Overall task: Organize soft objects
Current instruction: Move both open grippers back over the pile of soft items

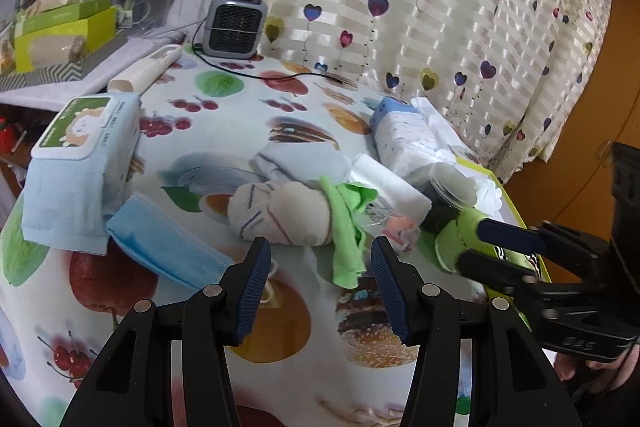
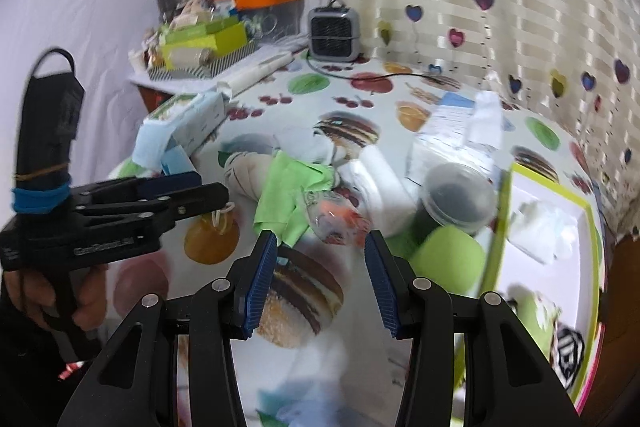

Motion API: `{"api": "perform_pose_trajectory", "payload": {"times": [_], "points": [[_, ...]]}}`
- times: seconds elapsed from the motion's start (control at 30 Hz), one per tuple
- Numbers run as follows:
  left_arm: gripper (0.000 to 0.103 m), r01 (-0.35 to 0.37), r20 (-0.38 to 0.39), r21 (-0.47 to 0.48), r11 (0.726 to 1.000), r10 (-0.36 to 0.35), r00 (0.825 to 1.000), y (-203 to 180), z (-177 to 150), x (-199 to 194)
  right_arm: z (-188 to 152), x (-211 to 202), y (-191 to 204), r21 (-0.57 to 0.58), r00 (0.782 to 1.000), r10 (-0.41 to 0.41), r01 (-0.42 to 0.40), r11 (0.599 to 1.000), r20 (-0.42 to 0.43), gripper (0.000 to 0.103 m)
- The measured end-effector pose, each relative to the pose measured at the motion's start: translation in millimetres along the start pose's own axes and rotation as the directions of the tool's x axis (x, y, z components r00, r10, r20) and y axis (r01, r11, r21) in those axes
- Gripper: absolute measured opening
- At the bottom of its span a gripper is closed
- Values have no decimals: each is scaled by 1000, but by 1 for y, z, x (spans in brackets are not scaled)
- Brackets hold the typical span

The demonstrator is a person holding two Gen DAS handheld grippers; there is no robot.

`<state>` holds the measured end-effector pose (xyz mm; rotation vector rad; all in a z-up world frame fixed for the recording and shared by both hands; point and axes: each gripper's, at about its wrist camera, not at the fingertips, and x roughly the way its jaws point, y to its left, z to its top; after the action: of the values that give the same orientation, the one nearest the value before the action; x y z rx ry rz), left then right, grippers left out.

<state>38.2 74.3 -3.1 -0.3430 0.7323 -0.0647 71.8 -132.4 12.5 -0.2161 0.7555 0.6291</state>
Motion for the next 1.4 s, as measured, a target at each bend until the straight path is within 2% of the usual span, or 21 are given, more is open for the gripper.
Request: {"api": "perform_pose_trajectory", "payload": {"times": [0.17, 0.3, 0.47, 0.67, 0.7, 0.77, 0.8, 0.9, 1.2, 1.4], "points": [[52, 4, -4, -20, 1000, -4, 1000, 11, 0, 2, 10, 33, 8, -86, 998, -23, 18, 996, -62, 47], [52, 15, -15, -28, 999, -16, 1000, 15, -1, 7, 13, 53, 8, -149, 993, -78, 65, 987, -83, 47], [52, 29, -24, -40, 999, -30, 999, 19, -1, 12, 15, 76, 4, -190, 979, -126, 95, 977, -162, 47], [52, 33, -28, -48, 998, -34, 999, 22, -1, 15, 19, 91, 3, -179, 971, -118, 80, 981, -209, 47], [52, 35, -29, -48, 998, -37, 999, 22, -1, 15, 20, 92, 3, -175, 971, -113, 77, 982, -209, 47], [52, 41, -31, -45, 998, -43, 999, 21, 0, 17, 20, 92, 3, -173, 974, -109, 74, 982, -200, 40], [52, 46, -33, -43, 998, -48, 998, 20, 0, 18, 20, 92, 3, -169, 974, -105, 71, 983, -198, 32], [52, 65, -43, -37, 997, -67, 997, 14, 0, 23, 20, 89, 1, -152, 978, -93, 65, 986, -186, 27], [52, 77, -107, -4, 997, -77, 991, -7, -4, 50, 23, 51, -9, -44, 996, -37, 33, 998, -79, 26], [52, 72, -143, 19, 997, -68, 987, -21, -3, 69, 24, 25, -16, -1, 999, -34, 34, 999, -16, 26]]}}
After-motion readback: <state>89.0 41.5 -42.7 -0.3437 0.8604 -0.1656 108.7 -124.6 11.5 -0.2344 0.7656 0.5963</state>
